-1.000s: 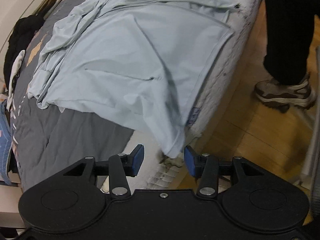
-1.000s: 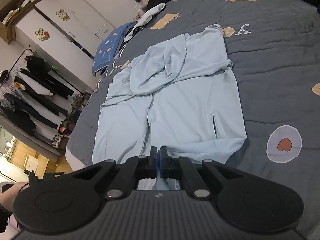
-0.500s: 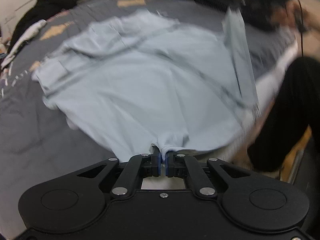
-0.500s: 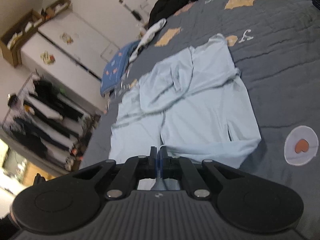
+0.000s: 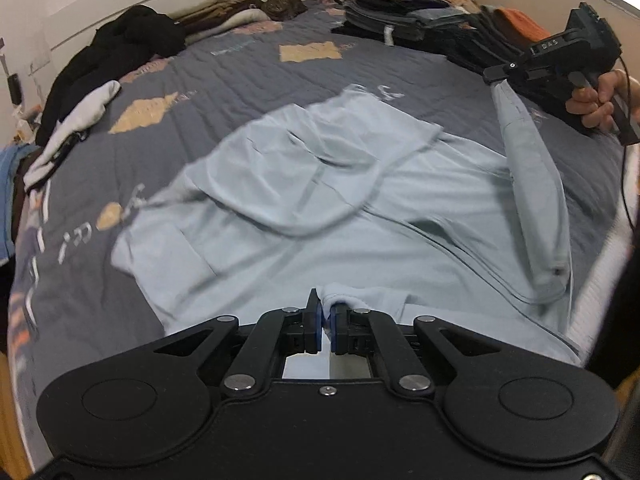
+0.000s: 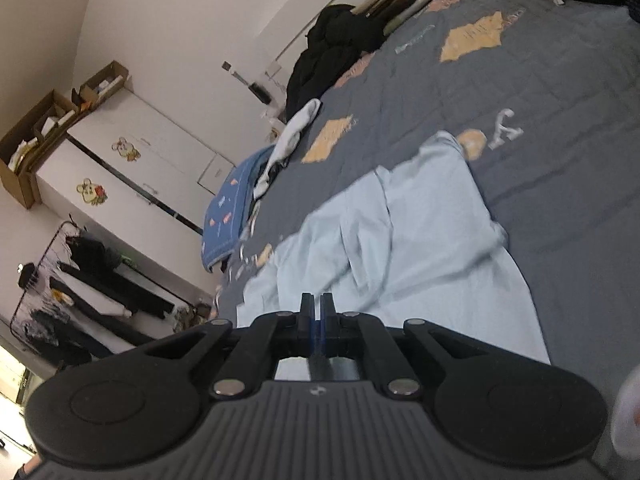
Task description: Fold clothes
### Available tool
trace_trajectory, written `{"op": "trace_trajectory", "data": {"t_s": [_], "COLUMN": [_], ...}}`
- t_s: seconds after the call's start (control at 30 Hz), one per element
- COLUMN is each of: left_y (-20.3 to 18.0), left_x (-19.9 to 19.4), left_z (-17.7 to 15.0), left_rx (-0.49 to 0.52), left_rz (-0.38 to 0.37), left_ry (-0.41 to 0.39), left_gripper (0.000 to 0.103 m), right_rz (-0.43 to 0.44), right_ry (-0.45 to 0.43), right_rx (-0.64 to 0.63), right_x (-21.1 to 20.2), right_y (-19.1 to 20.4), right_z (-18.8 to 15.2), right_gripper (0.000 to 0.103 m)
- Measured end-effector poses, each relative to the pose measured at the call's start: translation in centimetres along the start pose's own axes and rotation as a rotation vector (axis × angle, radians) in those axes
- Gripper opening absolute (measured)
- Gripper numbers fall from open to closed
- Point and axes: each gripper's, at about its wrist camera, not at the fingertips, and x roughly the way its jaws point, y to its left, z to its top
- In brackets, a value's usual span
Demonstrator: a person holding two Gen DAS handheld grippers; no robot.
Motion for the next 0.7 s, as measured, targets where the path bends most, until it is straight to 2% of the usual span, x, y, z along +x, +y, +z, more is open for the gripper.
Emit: {"op": "trace_trajectory", "data": {"t_s": [0.43,0.7], "left_y": [11.6,18.0], "left_x": [5.2,6.9], "left_z": [7.0,10.0], "left_rx": [-0.078,-0.152], "left_rz": [0.171,0.242], "left_ry": [-0.098,-0.171], "left_gripper": [0.004,0.004], "right_rz": [-0.063,-0.105], "right_ry": [-0.108,-0.239], "right_rx": [-0.033,-0.036], "right_x": [9.4,12.5], "right_y": [0.8,0.8], "right_z": [9.0,14.0], "right_gripper": [0.002,0.002]}}
